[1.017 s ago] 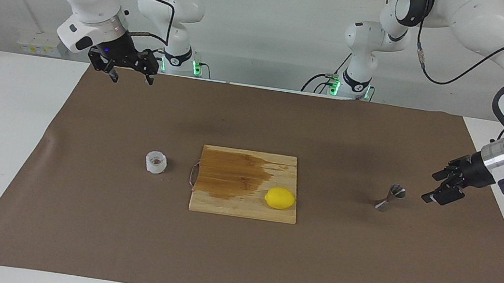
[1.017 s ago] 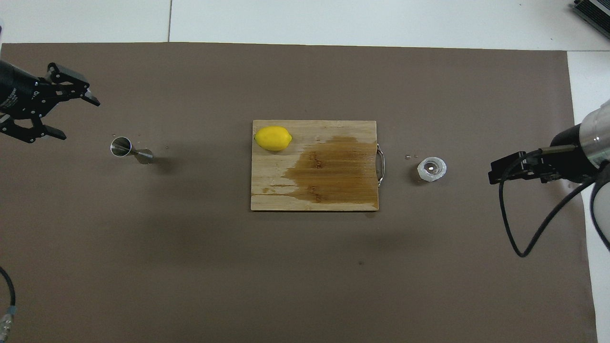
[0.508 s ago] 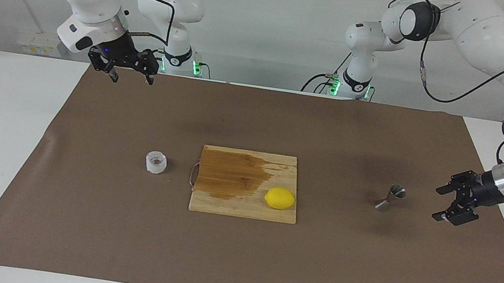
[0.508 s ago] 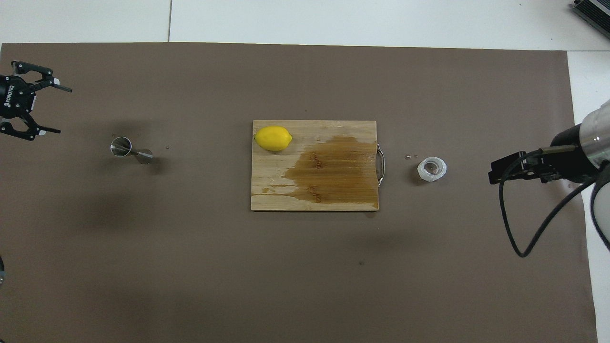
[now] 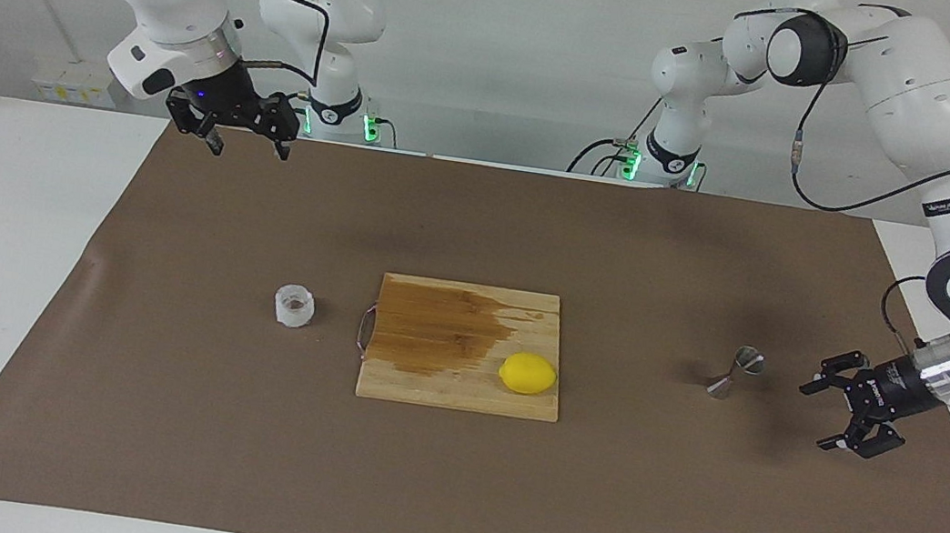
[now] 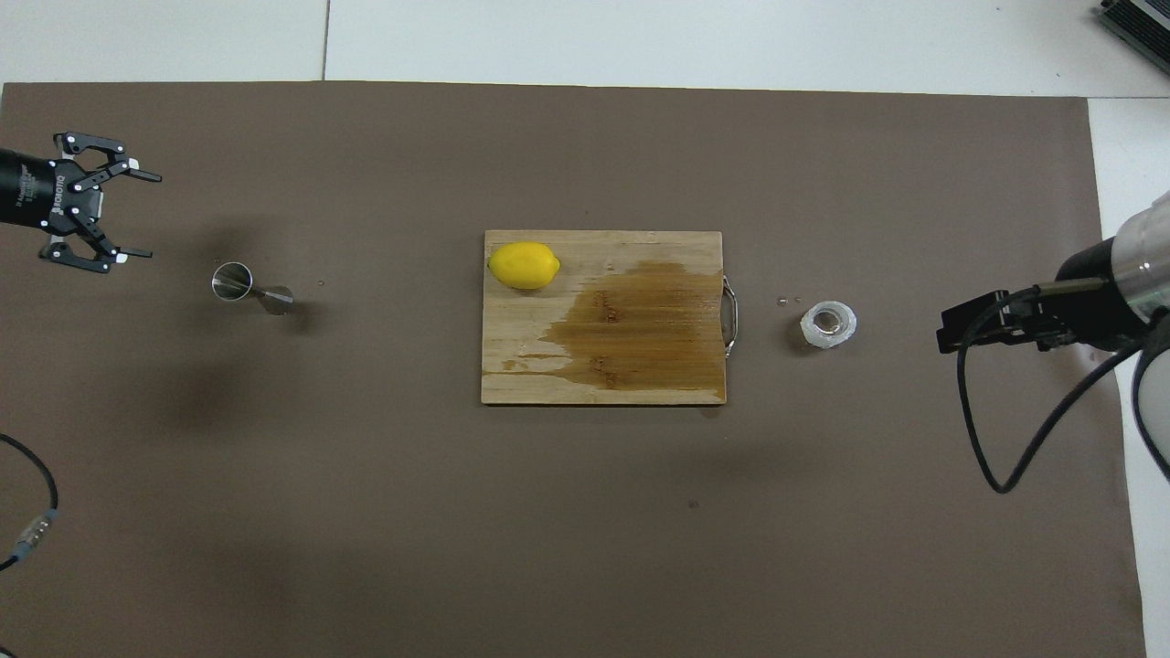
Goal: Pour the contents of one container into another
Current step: 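Open the left gripper and move it toward the small metal cup, then close the left gripper around the small metal cup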
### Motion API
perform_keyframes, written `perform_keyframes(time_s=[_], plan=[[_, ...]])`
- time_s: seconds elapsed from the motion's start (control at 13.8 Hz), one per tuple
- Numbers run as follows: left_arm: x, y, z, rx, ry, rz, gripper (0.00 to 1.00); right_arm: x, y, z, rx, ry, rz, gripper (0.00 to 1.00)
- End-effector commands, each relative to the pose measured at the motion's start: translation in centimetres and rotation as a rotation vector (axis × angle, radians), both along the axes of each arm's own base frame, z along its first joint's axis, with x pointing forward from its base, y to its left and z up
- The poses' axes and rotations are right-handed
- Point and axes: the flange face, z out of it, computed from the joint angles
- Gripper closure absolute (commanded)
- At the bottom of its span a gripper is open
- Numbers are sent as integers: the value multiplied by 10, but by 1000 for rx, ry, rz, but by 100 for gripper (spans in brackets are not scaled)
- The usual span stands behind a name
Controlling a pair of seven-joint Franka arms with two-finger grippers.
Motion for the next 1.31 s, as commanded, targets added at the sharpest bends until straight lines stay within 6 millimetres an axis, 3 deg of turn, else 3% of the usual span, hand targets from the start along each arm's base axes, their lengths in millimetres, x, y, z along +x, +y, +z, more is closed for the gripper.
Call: perform_keyframes(time_s=[0.0, 0.44, 1.09, 1.16, 1.23], plan=[[-37, -9, -6, -51, 27, 75, 0, 0, -2, 2, 19, 8, -15, 0], [-80, -38, -44, -154, 80, 151, 0, 0, -2, 2, 19, 8, -15, 0], [-106, -65, -61, -293, 53, 223, 0, 0, -2, 2, 19, 8, -15, 0], [-106, -67, -63, -299, 55, 227, 14, 0, -2, 2, 19, 8, -15, 0], [-106, -66, -62, -310, 53, 240, 50, 0, -2, 2, 19, 8, -15, 0]])
